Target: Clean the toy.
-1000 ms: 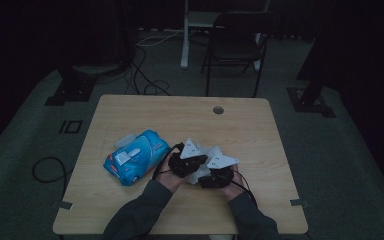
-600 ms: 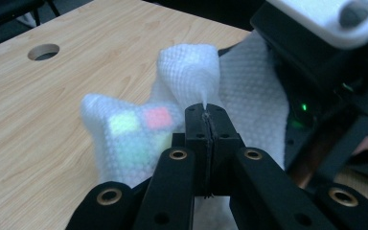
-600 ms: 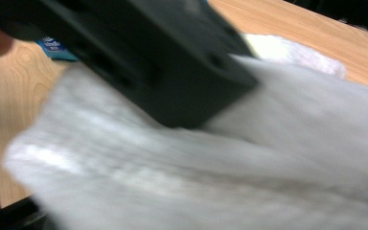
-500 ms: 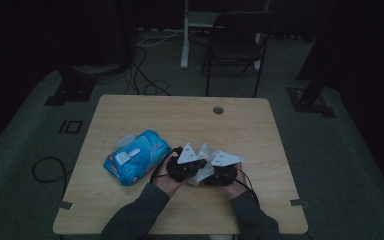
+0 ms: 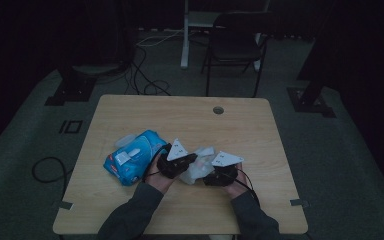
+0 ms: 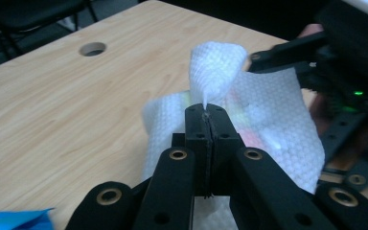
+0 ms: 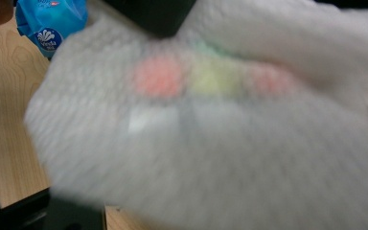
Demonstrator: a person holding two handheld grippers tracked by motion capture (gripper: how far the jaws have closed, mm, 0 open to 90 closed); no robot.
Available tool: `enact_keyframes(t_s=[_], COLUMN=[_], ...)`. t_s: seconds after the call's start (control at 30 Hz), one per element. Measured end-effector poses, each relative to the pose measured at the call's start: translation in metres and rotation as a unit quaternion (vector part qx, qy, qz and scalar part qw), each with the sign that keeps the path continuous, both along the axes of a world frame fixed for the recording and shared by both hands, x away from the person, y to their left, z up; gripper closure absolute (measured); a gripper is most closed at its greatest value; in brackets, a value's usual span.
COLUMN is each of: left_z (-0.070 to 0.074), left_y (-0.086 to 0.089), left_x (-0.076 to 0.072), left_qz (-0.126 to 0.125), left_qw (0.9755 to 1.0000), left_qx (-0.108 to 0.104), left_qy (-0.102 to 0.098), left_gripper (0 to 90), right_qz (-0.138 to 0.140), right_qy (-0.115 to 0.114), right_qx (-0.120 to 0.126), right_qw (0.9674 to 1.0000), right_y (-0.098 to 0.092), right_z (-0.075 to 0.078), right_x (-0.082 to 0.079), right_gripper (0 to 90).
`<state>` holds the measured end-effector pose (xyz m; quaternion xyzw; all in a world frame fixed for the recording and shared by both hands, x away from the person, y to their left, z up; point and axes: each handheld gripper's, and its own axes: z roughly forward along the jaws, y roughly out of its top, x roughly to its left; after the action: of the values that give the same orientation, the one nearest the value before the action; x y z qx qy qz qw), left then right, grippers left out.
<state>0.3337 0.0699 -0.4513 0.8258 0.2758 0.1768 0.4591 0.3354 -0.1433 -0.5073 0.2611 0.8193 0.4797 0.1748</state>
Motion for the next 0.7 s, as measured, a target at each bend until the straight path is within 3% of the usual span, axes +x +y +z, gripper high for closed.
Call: enact_keyframes(t_s=[0.23,0.37,0.5,0.7], left_z=[-0.004,-0.004,-0.002,-0.004], left_y=[0.018,0.026,0.025,0.012], left_x=[0.012,0.016,0.014,0.009], left_qz=[0.039,0.05,0.039,0.013], left_qw=[0.9991,0.9986,0.999,0.9996], left_qx=[0.001,-0.003,-0.015,-0.017], left_qy=[0.012,0.016,0.016,0.02], left_gripper=[89.8,89.8,89.8,89.8], right_qz=[-0.008,-0.015,-0.01,0.0], right_qy=[-0.006,-0.009,-0.011,-0.013], right_qx=[0.017,0.018,0.019,0.017], right_qw=[0.9998,0.9997,0.9997,0.9998], right_y=[-0.01,-0.015,-0.014,-0.008], right_z=[0.006,0.008,0.009,0.008], right_x=[0.0,0.001,0.0,-0.002], right_gripper=[34.5,34.5,34.5,34.5])
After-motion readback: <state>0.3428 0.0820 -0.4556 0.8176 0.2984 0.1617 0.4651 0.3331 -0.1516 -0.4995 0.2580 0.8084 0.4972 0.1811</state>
